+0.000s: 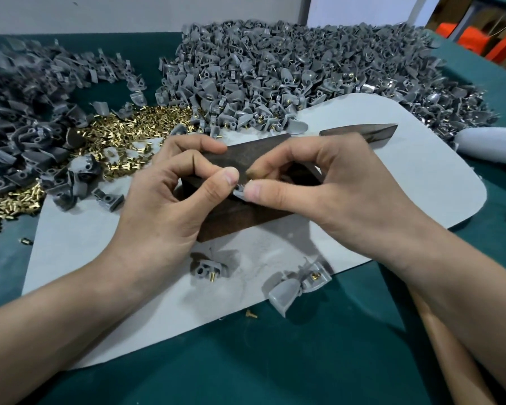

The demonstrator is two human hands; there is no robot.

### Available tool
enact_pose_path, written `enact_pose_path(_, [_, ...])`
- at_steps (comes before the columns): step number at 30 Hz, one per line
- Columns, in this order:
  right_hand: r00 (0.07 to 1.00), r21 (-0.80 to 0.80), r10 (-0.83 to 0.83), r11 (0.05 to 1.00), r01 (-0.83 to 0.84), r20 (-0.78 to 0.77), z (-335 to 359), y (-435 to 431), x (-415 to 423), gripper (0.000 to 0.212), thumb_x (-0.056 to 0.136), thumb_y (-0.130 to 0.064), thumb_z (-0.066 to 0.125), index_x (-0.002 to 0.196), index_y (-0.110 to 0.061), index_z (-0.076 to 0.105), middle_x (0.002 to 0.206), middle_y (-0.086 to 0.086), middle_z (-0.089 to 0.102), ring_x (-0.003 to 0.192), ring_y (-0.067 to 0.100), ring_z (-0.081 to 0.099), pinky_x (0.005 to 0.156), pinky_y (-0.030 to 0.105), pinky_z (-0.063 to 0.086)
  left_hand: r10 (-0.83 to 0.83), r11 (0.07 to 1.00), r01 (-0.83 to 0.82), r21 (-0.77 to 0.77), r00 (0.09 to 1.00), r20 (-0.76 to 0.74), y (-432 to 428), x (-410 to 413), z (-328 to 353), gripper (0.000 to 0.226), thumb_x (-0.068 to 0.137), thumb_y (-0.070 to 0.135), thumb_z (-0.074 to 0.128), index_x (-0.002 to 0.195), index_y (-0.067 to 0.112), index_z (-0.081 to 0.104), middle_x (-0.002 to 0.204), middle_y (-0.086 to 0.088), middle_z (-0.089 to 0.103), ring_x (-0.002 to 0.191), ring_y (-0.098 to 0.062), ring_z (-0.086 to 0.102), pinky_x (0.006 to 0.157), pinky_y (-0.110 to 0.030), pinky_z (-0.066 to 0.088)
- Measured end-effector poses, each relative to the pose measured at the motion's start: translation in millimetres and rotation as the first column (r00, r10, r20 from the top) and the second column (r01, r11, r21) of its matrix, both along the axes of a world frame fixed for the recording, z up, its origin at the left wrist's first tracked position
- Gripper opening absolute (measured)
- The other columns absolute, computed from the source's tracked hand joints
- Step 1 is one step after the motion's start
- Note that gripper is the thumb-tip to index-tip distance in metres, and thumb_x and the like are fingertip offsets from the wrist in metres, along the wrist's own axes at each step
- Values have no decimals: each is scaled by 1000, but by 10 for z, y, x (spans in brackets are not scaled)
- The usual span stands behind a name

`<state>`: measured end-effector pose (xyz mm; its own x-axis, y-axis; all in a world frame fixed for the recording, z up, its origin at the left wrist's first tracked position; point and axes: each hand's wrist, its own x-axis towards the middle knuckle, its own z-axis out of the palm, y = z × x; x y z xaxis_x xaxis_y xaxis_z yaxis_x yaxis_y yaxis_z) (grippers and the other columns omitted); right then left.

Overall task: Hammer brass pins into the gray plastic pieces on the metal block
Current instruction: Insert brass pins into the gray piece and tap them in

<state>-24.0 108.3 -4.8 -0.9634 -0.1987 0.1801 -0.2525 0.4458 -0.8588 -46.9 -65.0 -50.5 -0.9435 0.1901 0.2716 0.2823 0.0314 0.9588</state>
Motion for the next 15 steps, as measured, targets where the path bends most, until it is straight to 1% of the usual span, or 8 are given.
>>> enact_pose_path(1, [1000, 52, -17, 998, 19, -23, -4, -27, 34, 20, 68, -33, 80, 82, -20, 73, 69, -10, 67, 64, -1, 59, 62, 7, 42, 2, 1000, -2, -3, 1000, 0, 2, 2, 3, 17, 78, 28, 65, 68, 14, 62, 108, 9, 57, 98, 8, 55, 76, -6, 44])
enact_pose_path(3, [990, 240, -83, 965, 109, -116, -14, -92, 90, 27, 64, -41, 80, 83, -24, 70, 76, -14, 65, 70, -2, 56, 74, 2, 36, 7, 1000, -7, -3, 1000, 2, 8, 5, 10, 17, 77, 27, 64, 68, 13, 61, 108, 9, 57, 97, 10, 55, 77, -5, 44])
enact_pose_path(5, [961, 406, -123, 887, 218, -247, -30, -153, 123, 30, 66, -44, 78, 86, -24, 70, 86, -12, 65, 80, 3, 52, 85, -8, 12, 12, 1000, -12, -9, 1000, -1, 14, 8, 18, 17, 76, 28, 64, 67, 15, 61, 109, 8, 57, 97, 9, 55, 77, -5, 44])
enact_pose_path(6, [948, 435, -128, 864, 251, -292, -38, -174, 131, 30, 67, -44, 78, 87, -23, 71, 89, -9, 65, 86, 5, 51, 86, -9, 2, 13, 1000, -13, -9, 1000, -2, 17, 9, 18, 17, 76, 29, 64, 67, 15, 61, 109, 7, 58, 97, 9, 55, 77, -5, 44])
enact_pose_path(7, [936, 440, -131, 855, 274, -327, -49, -187, 136, 29, 69, -41, 78, 87, -20, 72, 89, -6, 66, 90, 8, 51, 87, -6, -2, 14, 1000, -14, -3, 1000, 1, 20, 12, 21, 17, 75, 29, 64, 66, 15, 61, 109, 7, 58, 97, 9, 56, 77, -5, 44])
enact_pose_path(9, [901, 435, -139, 839, 328, -411, -89, -197, 138, 23, 71, -35, 75, 84, -16, 73, 87, -2, 67, 92, 14, 55, 96, 6, 9, 14, 1000, -14, 1, 1000, 2, 14, 14, 23, 17, 75, 29, 65, 64, 16, 60, 111, 6, 59, 98, 8, 56, 77, -5, 44])
enact_pose_path(13, [844, 468, -94, 797, 381, -527, -147, -169, 121, 18, 74, -27, 70, 84, -12, 73, 82, 2, 67, 93, 23, 60, 101, 44, 37, -3, 1000, 3, -14, 1000, -2, 0, 15, 21, 17, 74, 33, 70, 60, 28, 64, 114, 10, 61, 107, 2, 56, 83, -9, 45])
enact_pose_path(15, [822, 476, -71, 786, 395, -565, -160, -152, 109, 18, 75, -27, 72, 82, -10, 72, 83, 4, 66, 93, 25, 61, 101, 49, 38, -5, 1000, 5, -19, 1000, 7, 0, 16, 23, 16, 72, 36, 69, 57, 31, 65, 114, 13, 61, 110, 0, 56, 82, -9, 45])
